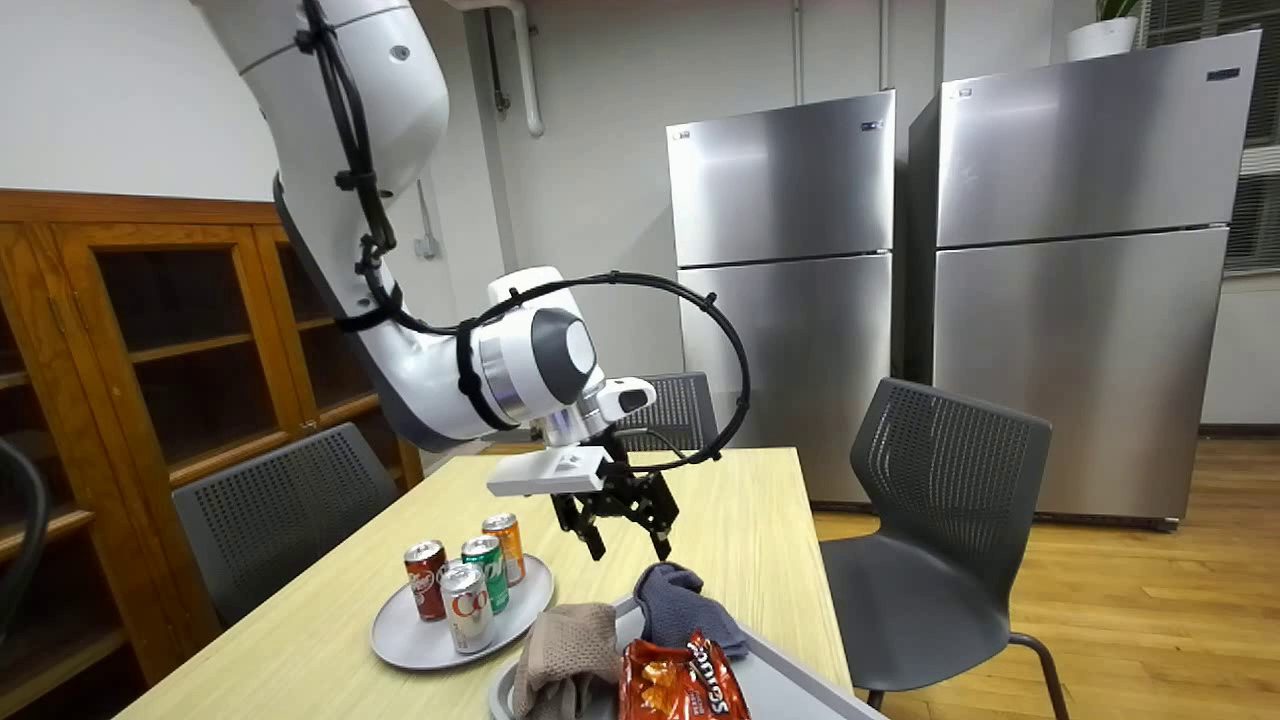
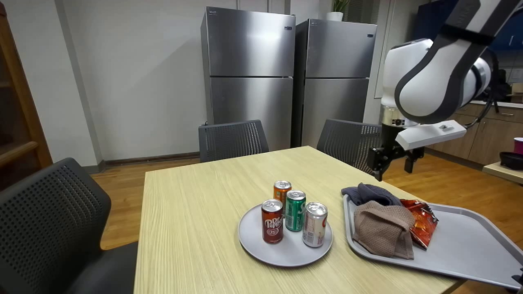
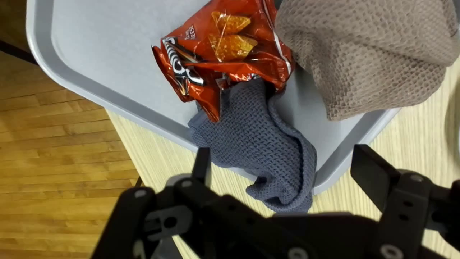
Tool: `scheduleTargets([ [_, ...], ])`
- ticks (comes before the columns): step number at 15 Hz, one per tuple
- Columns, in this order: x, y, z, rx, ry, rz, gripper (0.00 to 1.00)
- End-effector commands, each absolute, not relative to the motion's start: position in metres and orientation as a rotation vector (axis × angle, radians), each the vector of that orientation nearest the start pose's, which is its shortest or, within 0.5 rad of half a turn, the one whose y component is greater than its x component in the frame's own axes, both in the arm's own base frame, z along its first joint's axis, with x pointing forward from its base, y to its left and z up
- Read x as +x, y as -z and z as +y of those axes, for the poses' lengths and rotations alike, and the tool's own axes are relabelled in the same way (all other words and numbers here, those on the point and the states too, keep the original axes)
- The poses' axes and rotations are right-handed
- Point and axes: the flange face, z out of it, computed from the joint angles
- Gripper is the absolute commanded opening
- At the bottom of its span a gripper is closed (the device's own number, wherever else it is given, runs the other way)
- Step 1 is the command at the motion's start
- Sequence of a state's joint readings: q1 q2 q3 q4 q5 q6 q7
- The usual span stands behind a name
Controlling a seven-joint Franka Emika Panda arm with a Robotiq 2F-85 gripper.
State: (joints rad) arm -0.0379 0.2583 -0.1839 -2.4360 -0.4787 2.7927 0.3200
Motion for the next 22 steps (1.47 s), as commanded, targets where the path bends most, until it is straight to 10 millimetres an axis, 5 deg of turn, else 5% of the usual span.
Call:
scheduleTargets([
  [1, 0.509, -0.19, -0.093, -3.397, 0.205, 0.152, 1.0],
  [15, 0.544, -0.118, -0.088, -3.456, 0.183, 0.002, 1.0],
  [22, 0.549, -0.1, -0.096, -3.5, 0.182, 0.02, 1.0],
])
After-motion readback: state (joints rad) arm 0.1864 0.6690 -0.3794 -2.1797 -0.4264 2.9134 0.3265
